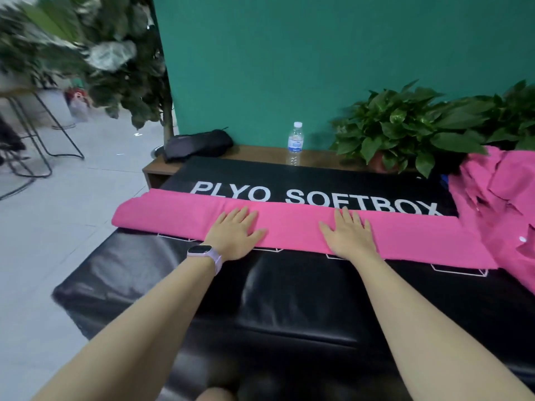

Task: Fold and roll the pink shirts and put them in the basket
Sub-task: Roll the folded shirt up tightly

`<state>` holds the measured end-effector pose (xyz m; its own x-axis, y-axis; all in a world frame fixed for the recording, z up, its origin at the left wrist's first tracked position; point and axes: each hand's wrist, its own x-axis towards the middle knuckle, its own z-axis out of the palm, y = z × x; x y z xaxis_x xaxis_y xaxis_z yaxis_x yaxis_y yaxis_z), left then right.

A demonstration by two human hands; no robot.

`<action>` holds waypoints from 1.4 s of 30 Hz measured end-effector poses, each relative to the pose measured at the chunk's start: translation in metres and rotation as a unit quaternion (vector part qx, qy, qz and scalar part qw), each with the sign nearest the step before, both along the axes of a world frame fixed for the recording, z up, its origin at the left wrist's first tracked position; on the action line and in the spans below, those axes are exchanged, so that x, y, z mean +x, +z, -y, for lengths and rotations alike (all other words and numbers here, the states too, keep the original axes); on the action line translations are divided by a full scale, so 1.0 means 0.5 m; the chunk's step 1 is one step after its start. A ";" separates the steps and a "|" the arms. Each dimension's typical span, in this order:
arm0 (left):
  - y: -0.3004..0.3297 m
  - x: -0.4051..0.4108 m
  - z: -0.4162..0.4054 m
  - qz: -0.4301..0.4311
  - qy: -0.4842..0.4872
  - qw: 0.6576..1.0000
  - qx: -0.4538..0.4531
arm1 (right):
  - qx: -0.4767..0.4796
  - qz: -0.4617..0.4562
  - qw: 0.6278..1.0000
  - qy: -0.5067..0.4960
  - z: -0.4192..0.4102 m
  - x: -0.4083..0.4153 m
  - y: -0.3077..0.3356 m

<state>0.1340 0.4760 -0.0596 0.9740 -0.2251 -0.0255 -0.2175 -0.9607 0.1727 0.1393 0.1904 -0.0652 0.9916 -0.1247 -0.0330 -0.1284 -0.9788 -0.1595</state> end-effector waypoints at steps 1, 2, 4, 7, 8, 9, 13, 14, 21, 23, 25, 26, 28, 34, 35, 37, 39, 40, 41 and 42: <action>0.001 -0.019 0.007 -0.002 0.008 1.000 0.001 | -0.002 -0.003 1.000 0.010 0.005 -0.006 0.000; 0.002 -0.041 0.014 -0.004 0.017 1.000 0.001 | -0.002 -0.004 1.000 0.023 0.011 -0.012 -0.001; 0.001 -0.096 0.029 -0.001 0.030 1.000 0.000 | -0.008 -0.007 0.999 0.052 0.033 -0.028 -0.004; -0.015 -0.205 0.040 0.032 0.036 0.999 0.000 | -0.020 -0.005 0.995 0.093 0.065 -0.063 -0.011; -0.020 -0.239 0.035 0.040 0.029 0.999 -0.003 | -0.027 -0.003 0.994 0.107 0.071 -0.077 -0.015; -0.023 -0.267 0.027 0.041 0.019 0.999 -0.008 | -0.033 -0.001 0.992 0.119 0.075 -0.092 -0.019; -0.013 -0.316 -0.025 0.033 -0.044 0.998 -0.037 | -0.053 -0.003 0.991 0.124 0.064 -0.127 -0.009; -0.008 -0.321 -0.039 0.036 -0.064 0.997 -0.039 | -0.057 -0.008 0.991 0.118 0.048 -0.132 -0.001; 0.018 -0.319 -0.169 0.123 -0.008 0.992 -0.040 | -0.005 0.008 0.964 0.267 -0.212 -0.198 0.034; 0.027 -0.319 -0.213 0.142 0.046 0.989 -0.020 | 0.009 0.030 0.949 0.314 -0.289 -0.211 0.038; 0.033 -0.322 -0.257 0.155 0.093 0.983 -0.013 | 0.028 0.050 0.941 0.333 -0.344 -0.214 0.046; 0.035 -0.323 -0.277 0.163 0.118 0.980 -0.012 | 0.037 0.061 0.939 0.337 -0.363 -0.213 0.051; 0.037 -0.319 -0.311 0.177 0.165 0.970 -0.014 | 0.053 0.084 0.935 0.340 -0.388 -0.208 0.055; 0.023 -0.303 -0.350 0.187 0.169 0.968 0.000 | 0.093 0.174 0.935 0.294 -0.411 -0.208 0.035; 0.021 -0.301 -0.352 0.189 0.161 0.969 -0.005 | 0.079 0.183 0.933 0.301 -0.411 -0.208 0.031; 0.021 -0.296 -0.356 0.190 0.152 0.970 -0.022 | 0.062 0.195 0.926 0.317 -0.407 -0.206 0.025; 0.028 -0.287 -0.364 0.194 0.146 0.970 -0.018 | 0.072 0.206 0.922 0.319 -0.404 -0.208 0.024; 0.035 -0.281 -0.368 0.195 0.143 0.970 -0.011 | 0.079 0.212 0.921 0.318 -0.404 -0.208 0.024; 0.043 -0.274 -0.372 0.196 0.141 0.970 -0.010 | 0.084 0.217 0.919 0.318 -0.404 -0.209 0.023; 0.052 -0.265 -0.376 0.193 0.143 0.970 -0.017 | 0.087 0.225 0.917 0.318 -0.405 -0.210 0.022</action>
<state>0.0012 0.6638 -0.0334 0.9320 0.0618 0.3571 0.0028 -0.9865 0.1635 0.0344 0.3928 -0.0542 0.7796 0.4522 0.4333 0.5771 -0.7875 -0.2165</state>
